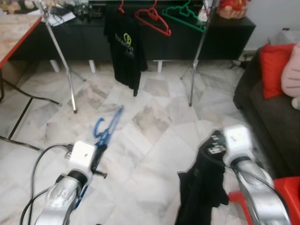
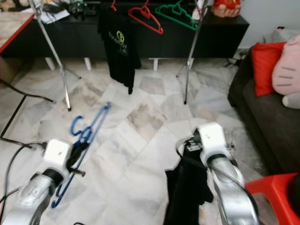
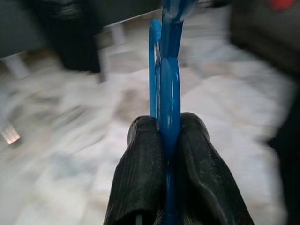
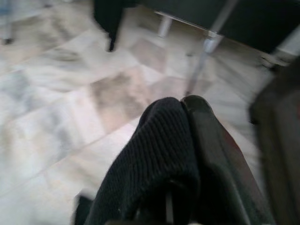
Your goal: Hang hanger
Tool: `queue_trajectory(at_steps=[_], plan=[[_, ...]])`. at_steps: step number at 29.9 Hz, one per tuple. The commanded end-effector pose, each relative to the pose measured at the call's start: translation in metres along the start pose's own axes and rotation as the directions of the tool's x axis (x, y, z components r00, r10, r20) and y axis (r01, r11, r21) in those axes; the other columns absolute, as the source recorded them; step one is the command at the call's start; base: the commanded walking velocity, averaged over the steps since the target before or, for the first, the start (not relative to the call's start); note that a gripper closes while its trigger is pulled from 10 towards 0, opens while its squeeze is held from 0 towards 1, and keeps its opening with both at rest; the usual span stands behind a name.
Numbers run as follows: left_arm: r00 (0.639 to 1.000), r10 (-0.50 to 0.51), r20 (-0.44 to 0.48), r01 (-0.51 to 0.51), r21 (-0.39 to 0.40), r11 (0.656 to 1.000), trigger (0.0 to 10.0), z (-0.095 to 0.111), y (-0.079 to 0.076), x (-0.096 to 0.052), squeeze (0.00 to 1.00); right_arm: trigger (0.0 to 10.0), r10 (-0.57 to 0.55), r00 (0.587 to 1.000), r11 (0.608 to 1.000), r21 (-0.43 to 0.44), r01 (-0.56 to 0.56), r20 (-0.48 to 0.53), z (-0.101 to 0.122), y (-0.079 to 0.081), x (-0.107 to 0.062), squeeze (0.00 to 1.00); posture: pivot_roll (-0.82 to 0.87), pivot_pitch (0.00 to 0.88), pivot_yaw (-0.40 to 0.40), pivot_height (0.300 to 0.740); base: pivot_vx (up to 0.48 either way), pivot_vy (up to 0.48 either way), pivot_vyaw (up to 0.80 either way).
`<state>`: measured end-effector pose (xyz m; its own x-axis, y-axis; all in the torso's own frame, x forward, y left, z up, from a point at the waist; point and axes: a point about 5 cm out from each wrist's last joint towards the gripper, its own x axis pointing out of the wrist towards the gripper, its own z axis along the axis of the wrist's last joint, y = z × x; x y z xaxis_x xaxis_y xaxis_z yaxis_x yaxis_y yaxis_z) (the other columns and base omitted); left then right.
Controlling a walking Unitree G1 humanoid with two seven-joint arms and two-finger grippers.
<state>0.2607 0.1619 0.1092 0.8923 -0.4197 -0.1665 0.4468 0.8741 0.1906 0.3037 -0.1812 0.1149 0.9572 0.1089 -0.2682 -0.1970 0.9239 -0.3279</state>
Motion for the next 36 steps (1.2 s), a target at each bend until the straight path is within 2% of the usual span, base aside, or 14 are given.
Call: queue_trajectory(at_steps=[1,2,5,6,7,10,12,19,22,23,25,27,31,36], plan=[[0.994,-0.105,-0.044,0.104,-0.018,0.994,10.0,0.001,-0.011,0.003,0.0,10.0,0.055,0.997,0.998,-0.036,-0.057,-0.051,-0.002,0.011,0.007,0.0,-0.04,0.039,-0.021,0.74,0.0,0.0,0.0],[0.994,-0.105,-0.044,0.104,-0.018,0.994,10.0,0.001,-0.011,0.003,0.0,10.0,0.055,0.997,0.998,-0.036,-0.057,-0.051,-0.002,0.011,0.007,0.0,-0.04,0.039,-0.021,0.74,0.0,0.0,0.0],[0.952,-0.299,-0.073,0.298,-0.024,0.954,10.0,0.01,-0.032,0.01,0.0,10.0,0.13,0.986,0.982,-0.127,-0.143,-0.103,-0.001,0.032,0.024,0.0,-0.02,0.019,-0.022,0.74,0.0,0.0,0.0],[0.903,-0.42,-0.091,0.42,-0.019,0.907,10.0,0.015,-0.047,0.01,0.0,10.0,0.14,0.983,0.984,-0.094,-0.151,-0.116,0.001,0.041,0.034,0.0,0.0,0.017,-0.022,0.74,0.0,0.0,0.0],[0.903,-0.42,-0.091,0.42,-0.019,0.907,10.0,0.015,-0.047,0.01,0.0,10.0,0.14,0.983,0.984,-0.094,-0.151,-0.116,0.001,0.041,0.034,0.0,0.0,0.017,-0.022,0.74,0.0,0.0,0.0],[0.805,-0.578,-0.134,0.582,-0.014,0.813,10.0,0.019,-0.066,0.006,0.0,10.0,0.106,0.984,0.97,-0.205,-0.134,-0.143,0.002,0.048,0.05,0.0,0.0,0.013,-0.017,0.74,0.0,0.0,0.0],[0.779,-0.606,-0.159,0.612,-0.013,0.791,10.0,0.017,-0.07,0.004,0.0,10.0,0.094,0.984,0.968,-0.216,-0.126,-0.151,0.002,0.049,0.053,0.0,0.01,0.013,-0.016,0.74,0.0,0.0,0.0],[0.742,-0.627,-0.236,0.646,0.003,0.763,10.0,0.012,-0.073,0.007,0.0,10.0,0.086,0.987,0.973,-0.201,-0.113,-0.137,0.009,0.055,0.063,0.0,0.0,0.005,0.0,0.74,0.0,0.0,0.0],[0.748,-0.599,-0.284,0.641,0.075,0.764,10.0,0.014,-0.068,0.009,0.0,10.0,0.054,0.99,0.971,-0.226,-0.083,-0.13,0.011,0.048,0.068,0.0,0.01,0.0,0.001,0.74,0.0,0.0,0.0],[0.77,-0.554,-0.317,0.612,0.118,0.782,10.0,0.012,-0.06,0.011,0.0,10.0,0.025,0.992,0.973,-0.224,-0.052,-0.124,0.014,0.041,0.07,0.0,0.01,0.0,0.004,0.74,0.0,0.0,0.0],[0.765,-0.552,-0.332,0.615,0.126,0.778,10.0,0.011,-0.056,0.01,0.0,10.0,0.007,0.992,0.973,-0.227,-0.035,-0.124,0.014,0.035,0.07,0.0,0.01,0.0,0.003,0.74,0.0,0.0,0.0],[0.719,-0.592,-0.364,0.665,0.113,0.738,10.0,0.008,-0.055,0.004,0.0,10.0,-0.04,0.99,0.97,-0.243,0.005,-0.139,0.012,0.024,0.072,0.0,0.01,0.0,0.004,0.74,0.0,0.0,0.0],[0.685,-0.638,-0.351,0.703,0.09,0.705,10.0,0.011,-0.06,0.005,0.0,10.0,-0.048,0.989,0.972,-0.234,0.013,-0.142,0.012,0.027,0.073,0.0,0.01,0.0,0.007,0.74,0.0,0.0,0.0],[0.704,-0.643,-0.302,0.692,0.085,0.717,10.0,0.019,-0.065,0.015,0.0,10.0,-0.022,0.992,0.978,-0.208,-0.005,-0.127,0.018,0.04,0.076,0.0,0.0,0.0,0.013,0.74,0.0,0.0,0.0]])
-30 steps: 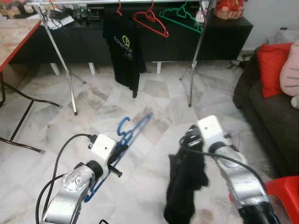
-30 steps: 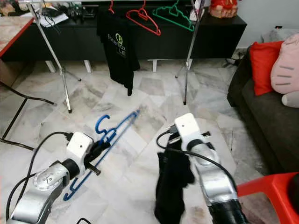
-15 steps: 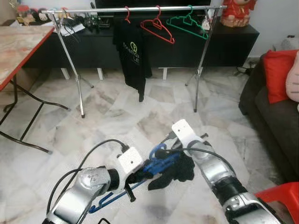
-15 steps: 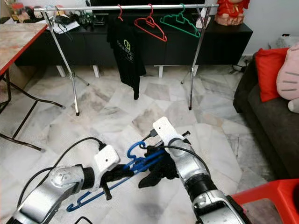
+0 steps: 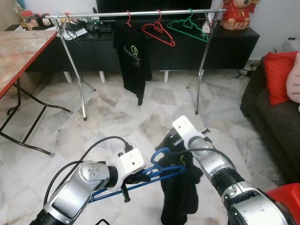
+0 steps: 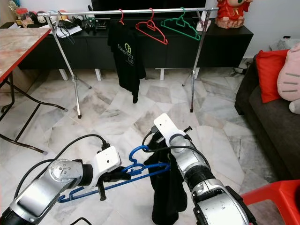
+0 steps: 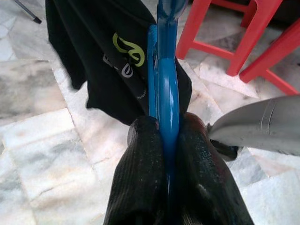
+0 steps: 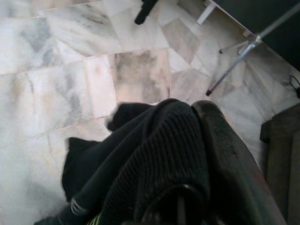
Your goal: Hang hanger
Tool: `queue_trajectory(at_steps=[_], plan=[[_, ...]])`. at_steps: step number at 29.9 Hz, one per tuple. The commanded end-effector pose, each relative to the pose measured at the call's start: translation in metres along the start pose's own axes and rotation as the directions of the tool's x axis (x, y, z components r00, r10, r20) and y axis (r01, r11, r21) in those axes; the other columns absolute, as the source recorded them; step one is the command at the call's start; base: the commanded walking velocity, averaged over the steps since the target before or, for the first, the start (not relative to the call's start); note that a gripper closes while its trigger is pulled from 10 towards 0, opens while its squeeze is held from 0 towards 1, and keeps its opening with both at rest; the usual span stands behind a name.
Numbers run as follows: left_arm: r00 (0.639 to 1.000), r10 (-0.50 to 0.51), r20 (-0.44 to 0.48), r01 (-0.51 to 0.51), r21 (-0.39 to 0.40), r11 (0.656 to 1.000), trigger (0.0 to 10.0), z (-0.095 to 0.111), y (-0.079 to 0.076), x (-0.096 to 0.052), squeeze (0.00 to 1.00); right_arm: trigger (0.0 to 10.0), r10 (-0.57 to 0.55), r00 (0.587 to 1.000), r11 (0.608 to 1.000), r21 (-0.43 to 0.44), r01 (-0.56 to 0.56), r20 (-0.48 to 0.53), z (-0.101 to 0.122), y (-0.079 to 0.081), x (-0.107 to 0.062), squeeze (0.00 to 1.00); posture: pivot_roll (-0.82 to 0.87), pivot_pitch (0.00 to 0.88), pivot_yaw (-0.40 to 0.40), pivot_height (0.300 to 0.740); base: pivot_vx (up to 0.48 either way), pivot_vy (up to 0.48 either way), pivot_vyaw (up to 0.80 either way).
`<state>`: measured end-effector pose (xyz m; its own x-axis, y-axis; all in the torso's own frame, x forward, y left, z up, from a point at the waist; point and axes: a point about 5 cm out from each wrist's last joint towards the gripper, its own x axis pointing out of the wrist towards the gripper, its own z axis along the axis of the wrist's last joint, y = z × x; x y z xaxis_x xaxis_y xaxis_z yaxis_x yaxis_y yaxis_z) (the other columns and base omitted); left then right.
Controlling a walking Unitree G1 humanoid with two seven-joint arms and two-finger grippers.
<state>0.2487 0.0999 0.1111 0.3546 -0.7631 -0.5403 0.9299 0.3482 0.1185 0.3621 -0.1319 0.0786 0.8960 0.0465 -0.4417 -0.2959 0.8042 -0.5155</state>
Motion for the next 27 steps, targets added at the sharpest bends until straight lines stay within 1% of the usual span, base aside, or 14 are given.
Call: queue_trajectory(at_steps=[1,4,5,9,10,13,16,19,20,21,22,23,25,27], plan=[[0.999,-0.033,0.028,0.033,0.008,0.999,10.0,0.006,-0.003,0.006,0.0,10.0,-0.045,0.997,0.998,0.038,0.043,0.064,0.021,-0.009,0.001,0.0,0.0,0.0,0.013,0.74,0.0,0.0,0.0],[0.998,0.002,0.057,-0.002,0.006,1.0,10.0,0.012,-0.001,0.016,0.0,10.0,-0.033,0.996,0.999,0.04,0.03,0.081,0.027,-0.003,0.002,0.0,-0.01,0.0,0.011,0.74,0.0,0.0,0.0],[0.998,-0.018,0.066,0.018,0.004,1.0,10.0,0.014,-0.004,0.018,0.0,10.0,-0.03,0.996,0.999,0.039,0.027,0.084,0.027,-0.002,0.002,0.0,-0.01,0.0,0.011,0.74,0.0,0.0,0.0],[0.993,-0.093,0.075,0.093,0.005,0.996,10.0,0.019,-0.014,0.016,0.0,10.0,-0.027,0.996,0.999,0.03,0.025,0.082,0.024,-0.001,0.003,0.0,-0.01,0.0,0.008,0.74,0.0,0.0,0.0],[0.99,-0.128,0.052,0.127,0.027,0.992,10.0,0.018,-0.018,0.014,0.0,10.0,-0.04,0.997,0.999,0.009,0.039,0.071,0.021,-0.004,0.003,0.0,0.0,0.0,0.006,0.74,0.0,0.0,0.0],[0.99,-0.142,0.026,0.141,0.049,0.989,10.0,0.015,-0.019,0.014,0.0,10.0,-0.053,0.997,0.999,0.009,0.052,0.059,0.018,-0.007,0.003,0.0,0.01,0.0,0.007,0.74,0.0,0.0,0.0],[0.987,-0.156,0.041,0.154,0.048,0.987,10.0,0.016,-0.02,0.015,0.0,10.0,-0.051,0.997,0.999,0.017,0.05,0.055,0.016,-0.006,0.004,0.0,0.01,0.0,0.008,0.74,0.0,0.0,0.0],[0.993,-0.101,0.054,0.097,0.061,0.993,10.0,0.02,-0.015,0.018,0.0,10.0,-0.043,0.998,0.999,0.016,0.043,0.055,0.015,-0.004,0.004,0.0,0.01,0.0,0.006,0.74,0.0,0.0,0.0],[0.997,-0.055,0.053,0.052,0.065,0.997,10.0,0.02,-0.01,0.02,0.0,10.0,-0.04,0.997,0.999,0.029,0.038,0.059,0.016,-0.003,0.004,0.0,0.01,0.0,0.002,0.74,0.0,0.0,0.0],[0.998,0.002,0.056,-0.005,0.067,0.998,10.0,0.021,-0.005,0.022,0.0,10.0,-0.037,0.997,0.997,0.065,0.033,0.066,0.017,-0.002,0.004,0.0,0.01,0.0,0.002,0.74,0.0,0.0,0.0],[0.996,0.07,0.055,-0.073,0.059,0.996,10.0,0.02,0.002,0.025,0.0,10.0,-0.035,0.997,0.991,0.133,0.025,0.075,0.02,-0.002,0.003,0.0,0.0,0.0,0.001,0.74,0.0,0.0,0.0],[0.996,0.07,0.055,-0.073,0.059,0.996,10.0,0.02,0.002,0.025,0.0,10.0,-0.035,0.997,0.991,0.133,0.025,0.075,0.02,-0.002,0.003,0.0,0.0,0.0,0.001,0.74,0.0,0.0,0.0],[0.995,0.088,0.039,-0.09,0.06,0.994,10.0,0.018,0.004,0.026,0.0,10.0,-0.043,0.996,0.985,0.169,0.03,0.078,0.02,-0.003,0.003,0.0,0.0,0.0,0.0,0.74,0.0,0.0,0.0],[0.994,0.11,0.017,-0.11,0.052,0.993,10.0,0.013,0.004,0.028,0.0,10.0,-0.055,0.996,0.986,0.163,0.043,0.074,0.015,-0.004,0.001,0.0,-0.01,0.0,0.006,0.74,0.0,0.0,0.0]])
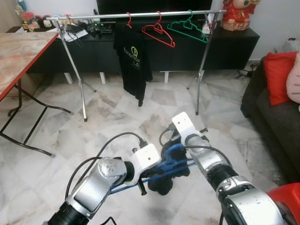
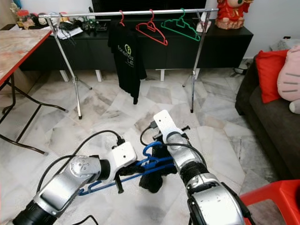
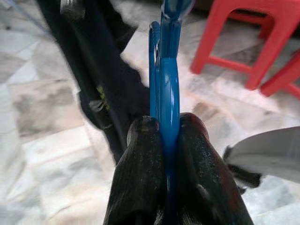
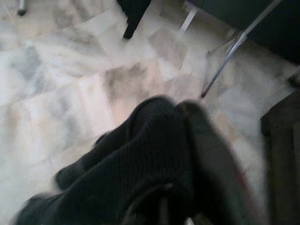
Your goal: Hang hanger
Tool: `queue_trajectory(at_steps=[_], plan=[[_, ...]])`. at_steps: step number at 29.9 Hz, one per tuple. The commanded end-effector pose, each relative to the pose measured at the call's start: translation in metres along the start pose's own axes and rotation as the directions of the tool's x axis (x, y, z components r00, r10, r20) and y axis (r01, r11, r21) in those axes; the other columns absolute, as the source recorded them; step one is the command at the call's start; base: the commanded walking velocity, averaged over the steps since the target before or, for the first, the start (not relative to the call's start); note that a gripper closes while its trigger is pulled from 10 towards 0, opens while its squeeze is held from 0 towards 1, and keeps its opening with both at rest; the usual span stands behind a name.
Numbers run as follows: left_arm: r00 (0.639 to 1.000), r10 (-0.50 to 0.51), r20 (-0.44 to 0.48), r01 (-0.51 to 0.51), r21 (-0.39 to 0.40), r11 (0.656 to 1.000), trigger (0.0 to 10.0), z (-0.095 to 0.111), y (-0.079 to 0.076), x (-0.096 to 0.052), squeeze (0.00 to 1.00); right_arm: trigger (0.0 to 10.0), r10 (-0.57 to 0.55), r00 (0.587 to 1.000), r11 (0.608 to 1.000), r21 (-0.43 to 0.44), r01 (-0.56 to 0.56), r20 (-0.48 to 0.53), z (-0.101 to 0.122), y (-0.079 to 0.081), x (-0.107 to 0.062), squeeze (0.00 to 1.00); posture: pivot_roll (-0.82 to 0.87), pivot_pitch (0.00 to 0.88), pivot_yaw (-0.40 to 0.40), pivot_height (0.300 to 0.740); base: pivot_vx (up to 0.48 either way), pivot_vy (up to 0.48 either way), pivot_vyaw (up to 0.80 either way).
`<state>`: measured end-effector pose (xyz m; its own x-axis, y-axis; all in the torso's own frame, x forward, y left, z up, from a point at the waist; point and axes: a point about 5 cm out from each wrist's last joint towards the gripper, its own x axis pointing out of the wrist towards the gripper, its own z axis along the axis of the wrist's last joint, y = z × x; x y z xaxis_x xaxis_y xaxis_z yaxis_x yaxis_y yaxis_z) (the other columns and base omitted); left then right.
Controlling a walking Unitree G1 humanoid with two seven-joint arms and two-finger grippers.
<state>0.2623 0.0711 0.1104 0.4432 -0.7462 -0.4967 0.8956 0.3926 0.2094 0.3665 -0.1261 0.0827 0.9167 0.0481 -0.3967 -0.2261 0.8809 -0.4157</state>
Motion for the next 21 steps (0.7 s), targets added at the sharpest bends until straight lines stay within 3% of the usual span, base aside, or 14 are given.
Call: queue_trajectory(at_steps=[1,8,17,21], plan=[[1.0,0.016,-0.022,-0.016,0.002,1.0,10.0,-0.004,0.001,0.001,0.0,10.0,-0.025,0.999,1.0,0.02,0.024,0.036,0.007,-0.004,-0.001,0.0,-0.01,0.0,0.006,0.74,0.0,0.0,0.0],[0.998,0.026,-0.059,-0.025,0.024,0.999,10.0,-0.008,-0.002,-0.001,0.0,10.0,-0.059,0.998,0.998,0.023,0.058,0.016,-0.001,-0.009,-0.002,0.0,-0.01,0.0,0.019,0.74,0.0,0.0,0.0],[0.966,0.25,-0.064,-0.25,0.013,0.968,10.0,-0.011,0.02,-0.005,0.0,10.0,-0.079,0.997,0.997,0.024,0.079,0.02,0.001,-0.016,-0.002,0.0,0.0,0.0,0.017,0.74,0.0,0.0,0.0],[0.954,0.295,-0.043,-0.295,0.006,0.955,10.0,-0.009,0.026,-0.007,0.0,10.0,-0.08,0.997,0.997,0.022,0.08,0.02,0.001,-0.015,-0.003,0.0,0.0,0.0,0.017,0.74,0.0,0.0,0.0]])
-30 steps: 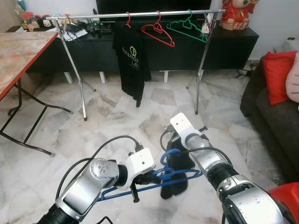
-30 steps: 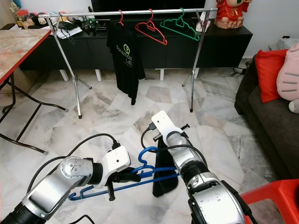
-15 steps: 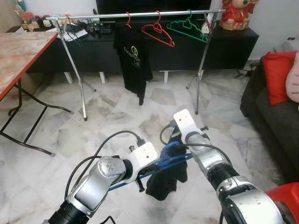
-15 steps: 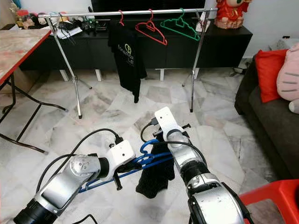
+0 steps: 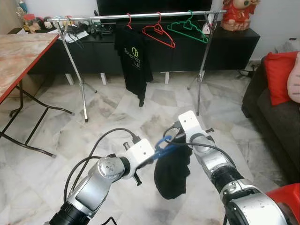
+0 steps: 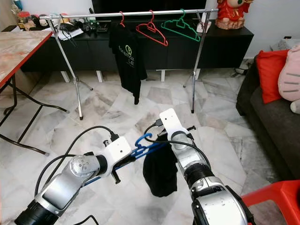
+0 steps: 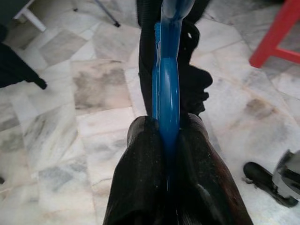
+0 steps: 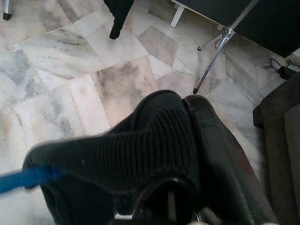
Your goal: Hang hanger
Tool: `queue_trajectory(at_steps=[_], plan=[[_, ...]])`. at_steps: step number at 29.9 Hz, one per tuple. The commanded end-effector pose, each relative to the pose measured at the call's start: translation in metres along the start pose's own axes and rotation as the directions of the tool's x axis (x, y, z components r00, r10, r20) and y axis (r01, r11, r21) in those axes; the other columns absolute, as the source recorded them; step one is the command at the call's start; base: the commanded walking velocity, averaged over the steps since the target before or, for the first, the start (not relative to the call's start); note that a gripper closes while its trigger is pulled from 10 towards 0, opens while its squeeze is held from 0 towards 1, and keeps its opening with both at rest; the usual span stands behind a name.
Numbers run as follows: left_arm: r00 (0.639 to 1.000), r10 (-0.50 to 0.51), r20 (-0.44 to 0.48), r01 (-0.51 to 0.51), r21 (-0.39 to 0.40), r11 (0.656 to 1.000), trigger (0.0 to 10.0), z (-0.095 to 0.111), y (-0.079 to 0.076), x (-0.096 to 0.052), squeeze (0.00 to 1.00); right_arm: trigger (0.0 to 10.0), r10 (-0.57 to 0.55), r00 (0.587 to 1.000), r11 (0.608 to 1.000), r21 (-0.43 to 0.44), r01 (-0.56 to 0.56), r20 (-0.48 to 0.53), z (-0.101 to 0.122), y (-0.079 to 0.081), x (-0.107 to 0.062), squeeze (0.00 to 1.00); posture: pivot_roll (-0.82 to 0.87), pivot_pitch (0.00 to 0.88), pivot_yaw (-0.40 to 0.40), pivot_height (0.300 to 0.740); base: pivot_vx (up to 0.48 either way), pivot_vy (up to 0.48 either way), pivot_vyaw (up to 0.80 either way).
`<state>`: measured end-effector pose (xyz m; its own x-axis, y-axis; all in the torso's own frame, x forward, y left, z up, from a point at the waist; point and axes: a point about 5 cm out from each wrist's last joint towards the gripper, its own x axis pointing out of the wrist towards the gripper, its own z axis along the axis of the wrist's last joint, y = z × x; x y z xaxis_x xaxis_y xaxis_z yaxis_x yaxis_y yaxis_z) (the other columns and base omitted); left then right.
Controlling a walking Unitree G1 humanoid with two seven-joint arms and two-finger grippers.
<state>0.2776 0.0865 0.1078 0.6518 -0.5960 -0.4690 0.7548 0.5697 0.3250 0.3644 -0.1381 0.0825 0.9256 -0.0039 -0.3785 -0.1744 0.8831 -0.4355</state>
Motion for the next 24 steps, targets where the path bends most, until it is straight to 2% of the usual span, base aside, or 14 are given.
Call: queue_trajectory(at_steps=[1,5,10,17,22,24], plan=[[0.999,0.052,0.013,-0.052,0.008,0.999,10.0,0.001,0.008,-0.002,0.0,10.0,-0.025,0.999,0.999,0.02,0.024,0.026,0.008,-0.005,0.0,0.0,0.0,0.0,0.017,0.74,0.0,0.0,0.0],[0.996,0.064,0.057,-0.063,-0.022,0.998,10.0,0.008,0.01,-0.001,0.0,10.0,-0.015,0.999,1.0,0.017,0.014,0.028,0.009,-0.003,0.0,0.0,0.0,0.0,0.018,0.74,0.0,0.0,0.0],[0.996,-0.012,0.091,0.017,-0.053,0.998,10.0,0.011,0.0,-0.001,0.0,10.0,0.015,0.999,1.0,0.017,-0.016,0.046,0.014,0.004,-0.001,0.0,0.0,0.0,0.022,0.74,0.0,0.0,0.0],[0.996,-0.036,0.077,0.04,-0.046,0.998,10.0,0.012,-0.005,0.003,0.0,10.0,0.03,0.997,0.998,0.053,-0.034,0.067,0.022,0.008,-0.003,0.0,-0.01,0.0,0.028,0.74,0.0,0.0,0.0],[1.0,0.012,0.024,-0.01,-0.054,0.998,10.0,0.006,-0.001,0.008,0.0,10.0,0.031,0.997,0.994,0.1,-0.038,0.071,0.026,0.009,-0.004,0.0,-0.01,0.0,0.031,0.74,0.0,0.0,0.0],[0.996,0.085,-0.028,-0.087,-0.078,0.993,10.0,0.002,0.005,0.012,0.0,10.0,0.02,0.998,0.993,0.117,-0.028,0.067,0.026,0.007,-0.006,0.0,-0.02,0.0,0.032,0.74,0.0,0.0,0.0]])
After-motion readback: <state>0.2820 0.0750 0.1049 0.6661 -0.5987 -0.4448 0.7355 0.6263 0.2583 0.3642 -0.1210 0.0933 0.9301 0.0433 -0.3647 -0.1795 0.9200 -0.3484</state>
